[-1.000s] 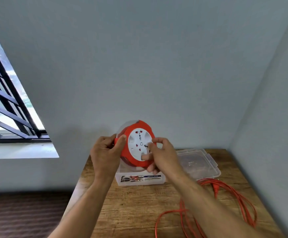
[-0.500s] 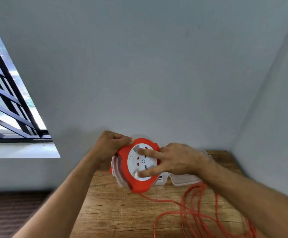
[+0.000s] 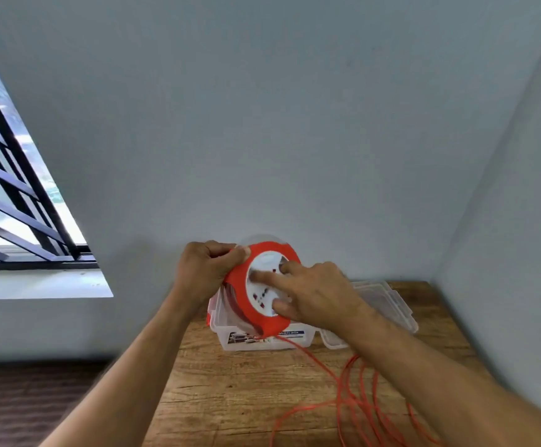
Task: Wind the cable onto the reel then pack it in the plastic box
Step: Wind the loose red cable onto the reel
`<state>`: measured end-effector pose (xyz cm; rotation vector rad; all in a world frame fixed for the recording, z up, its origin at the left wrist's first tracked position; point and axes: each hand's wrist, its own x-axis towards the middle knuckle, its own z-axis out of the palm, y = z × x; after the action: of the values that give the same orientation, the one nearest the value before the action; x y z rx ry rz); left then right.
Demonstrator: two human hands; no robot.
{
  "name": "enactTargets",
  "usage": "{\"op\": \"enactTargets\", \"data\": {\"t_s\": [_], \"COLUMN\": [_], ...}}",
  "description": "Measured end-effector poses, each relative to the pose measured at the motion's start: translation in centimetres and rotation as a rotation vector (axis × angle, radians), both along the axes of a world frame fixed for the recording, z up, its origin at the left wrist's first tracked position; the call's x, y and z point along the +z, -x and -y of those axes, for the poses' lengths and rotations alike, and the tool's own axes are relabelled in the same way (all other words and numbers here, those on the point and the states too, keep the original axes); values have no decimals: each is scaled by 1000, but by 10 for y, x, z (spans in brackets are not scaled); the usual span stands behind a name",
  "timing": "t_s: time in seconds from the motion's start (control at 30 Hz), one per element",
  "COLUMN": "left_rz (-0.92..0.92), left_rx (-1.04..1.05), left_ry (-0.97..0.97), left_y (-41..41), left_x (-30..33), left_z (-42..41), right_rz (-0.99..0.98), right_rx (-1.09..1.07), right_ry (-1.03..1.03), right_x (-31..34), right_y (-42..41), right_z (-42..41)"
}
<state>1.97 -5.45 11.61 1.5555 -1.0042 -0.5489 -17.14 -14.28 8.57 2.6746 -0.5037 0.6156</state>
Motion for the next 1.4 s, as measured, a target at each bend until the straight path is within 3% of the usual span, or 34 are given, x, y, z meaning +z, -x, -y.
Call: {"op": "enactTargets", "data": {"t_s": [0.07, 0.17, 0.27, 0.33, 0.4, 0.5, 0.57, 0.63, 0.7, 0.93, 1.07, 1.13, 1.23, 1.3, 1.4], "left_rz": [31, 82, 229, 292, 213, 3, -70, -106, -135, -48, 29, 26, 5, 19, 125], "left_rx": [40, 72, 90, 97, 118, 120, 100, 31, -63, -197, -175, -107, -17, 36, 130], "left_ry": [63, 122, 121, 134, 134, 95, 54, -21, -106, -244, -196, -124, 39, 141, 223], "left_y": [4, 16, 21, 21, 17, 9, 5, 2, -2, -3, 3, 3, 8, 14, 24], "left_x": [-1, -6, -15, -17, -17, -13, -7, -2, 2, 4, 1, -1, -1, -4, -14], "left_z": [1, 2, -1, -3, -6, -5, -5, -6, -6, -1, 1, 2, 0, -2, -3], "right_rz": [134, 558, 866, 883, 810, 526, 293, 36, -106, -333, -250, -112, 150, 372, 735], "right_rx": [-234, -455, -514, -475, -407, -402, -189, 100, 268, 365, 336, 223, -93, -279, -372], "right_ry": [-293, -977, -1762, -1991, -1820, -905, -384, -87, 29, 140, 217, 148, -159, -514, -1125], "right_x": [1, 2, 5, 9, 11, 0, -6, -7, -1, 2, -5, -10, -12, -10, -7], "right_y": [-11, -29, -37, -33, -24, 0, 16, 23, 27, 19, 13, 9, -3, -12, -30], "right_z": [-14, -32, -37, -43, -43, -29, -14, -1, 6, 6, 9, 9, -6, -21, -40]}}
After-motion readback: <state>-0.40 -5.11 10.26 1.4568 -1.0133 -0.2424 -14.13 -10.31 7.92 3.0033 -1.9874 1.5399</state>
